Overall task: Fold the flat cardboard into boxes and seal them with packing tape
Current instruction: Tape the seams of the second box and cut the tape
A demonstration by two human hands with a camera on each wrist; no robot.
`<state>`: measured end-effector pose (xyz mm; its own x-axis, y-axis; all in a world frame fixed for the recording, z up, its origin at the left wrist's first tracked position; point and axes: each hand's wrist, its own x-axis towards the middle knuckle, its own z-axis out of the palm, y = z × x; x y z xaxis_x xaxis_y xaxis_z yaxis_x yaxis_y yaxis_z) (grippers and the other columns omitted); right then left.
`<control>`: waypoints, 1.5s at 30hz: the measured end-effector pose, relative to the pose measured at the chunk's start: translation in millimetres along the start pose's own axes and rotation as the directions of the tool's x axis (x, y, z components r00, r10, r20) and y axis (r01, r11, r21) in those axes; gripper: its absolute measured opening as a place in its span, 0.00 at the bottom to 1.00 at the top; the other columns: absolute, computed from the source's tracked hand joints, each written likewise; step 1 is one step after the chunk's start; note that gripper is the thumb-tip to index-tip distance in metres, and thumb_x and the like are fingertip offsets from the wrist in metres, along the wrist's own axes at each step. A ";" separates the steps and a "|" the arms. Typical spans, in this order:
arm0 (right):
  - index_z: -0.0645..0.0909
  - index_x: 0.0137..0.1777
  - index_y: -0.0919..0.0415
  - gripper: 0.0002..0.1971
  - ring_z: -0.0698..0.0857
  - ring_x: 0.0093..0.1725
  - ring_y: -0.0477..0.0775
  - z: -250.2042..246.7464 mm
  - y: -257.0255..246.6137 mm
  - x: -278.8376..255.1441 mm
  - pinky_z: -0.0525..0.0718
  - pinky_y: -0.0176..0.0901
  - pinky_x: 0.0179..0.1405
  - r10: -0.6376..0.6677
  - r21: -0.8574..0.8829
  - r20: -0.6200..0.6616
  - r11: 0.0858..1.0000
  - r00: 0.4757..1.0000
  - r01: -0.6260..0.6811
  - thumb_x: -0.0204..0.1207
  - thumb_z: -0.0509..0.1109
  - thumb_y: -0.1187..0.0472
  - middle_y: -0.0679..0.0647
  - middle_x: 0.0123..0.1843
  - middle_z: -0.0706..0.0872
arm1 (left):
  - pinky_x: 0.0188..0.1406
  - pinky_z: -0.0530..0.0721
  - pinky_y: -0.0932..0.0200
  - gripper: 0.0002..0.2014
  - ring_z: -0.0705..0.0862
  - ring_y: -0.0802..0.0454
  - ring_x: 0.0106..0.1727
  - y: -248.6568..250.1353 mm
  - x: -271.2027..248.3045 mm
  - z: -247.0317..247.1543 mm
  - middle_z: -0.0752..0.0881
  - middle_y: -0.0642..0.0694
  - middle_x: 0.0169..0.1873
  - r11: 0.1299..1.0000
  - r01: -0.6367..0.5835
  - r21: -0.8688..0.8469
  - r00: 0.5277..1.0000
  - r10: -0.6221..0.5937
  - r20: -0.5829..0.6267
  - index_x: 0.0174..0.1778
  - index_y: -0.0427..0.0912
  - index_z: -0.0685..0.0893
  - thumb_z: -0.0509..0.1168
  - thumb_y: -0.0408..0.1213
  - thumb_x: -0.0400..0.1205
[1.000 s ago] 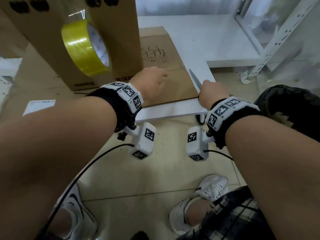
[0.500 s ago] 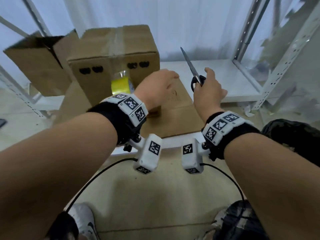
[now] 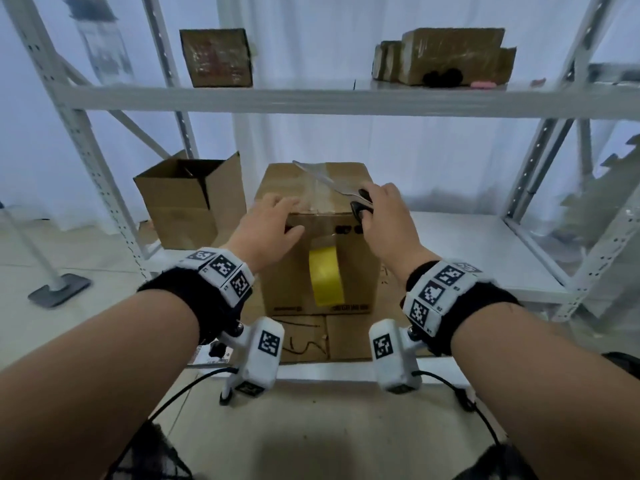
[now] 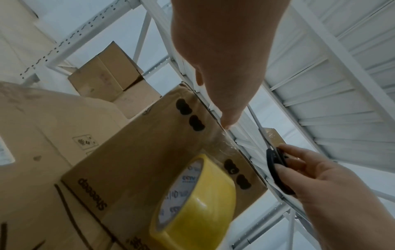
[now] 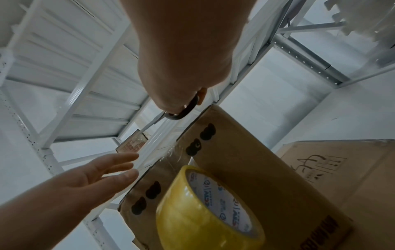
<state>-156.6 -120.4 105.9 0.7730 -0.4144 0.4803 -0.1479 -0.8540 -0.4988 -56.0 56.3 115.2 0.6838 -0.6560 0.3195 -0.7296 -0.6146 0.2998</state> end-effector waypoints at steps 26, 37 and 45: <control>0.76 0.31 0.56 0.24 0.78 0.32 0.51 37.9 -5.0 -1.4 0.77 0.48 0.35 0.060 -0.204 0.043 0.978 0.997 -0.051 0.78 0.64 0.38 0.49 0.31 0.79 | 0.73 0.57 0.41 0.27 0.68 0.46 0.75 -29.3 30.7 57.0 0.73 0.53 0.75 0.966 -0.127 0.227 0.965 0.173 -0.196 0.76 0.59 0.70 0.62 0.58 0.80; 0.76 0.51 0.60 0.08 0.78 0.34 0.50 45.3 -22.9 -14.9 0.73 0.36 0.21 0.466 0.417 0.487 0.618 0.738 -0.666 0.84 0.65 0.55 0.53 0.37 0.78 | 0.71 0.59 0.44 0.27 0.69 0.43 0.72 -16.1 38.4 54.5 0.73 0.49 0.71 0.951 -0.177 0.254 0.972 0.209 -0.106 0.79 0.59 0.68 0.57 0.60 0.82; 0.74 0.40 0.59 0.14 0.76 0.25 0.48 48.5 -17.0 -8.3 0.70 0.27 0.12 0.495 0.351 0.524 0.615 0.693 -0.706 0.85 0.64 0.53 0.52 0.29 0.76 | 0.70 0.60 0.44 0.27 0.70 0.42 0.70 -15.1 45.8 58.1 0.75 0.49 0.68 0.951 -0.165 0.262 0.974 0.199 -0.107 0.77 0.59 0.70 0.59 0.60 0.81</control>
<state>-130.6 -87.2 75.5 0.7856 -0.5452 -0.2925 -0.4199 -0.1227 -0.8992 -13.7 10.1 73.1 0.5214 -0.7141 0.4672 -0.8068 -0.5909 -0.0027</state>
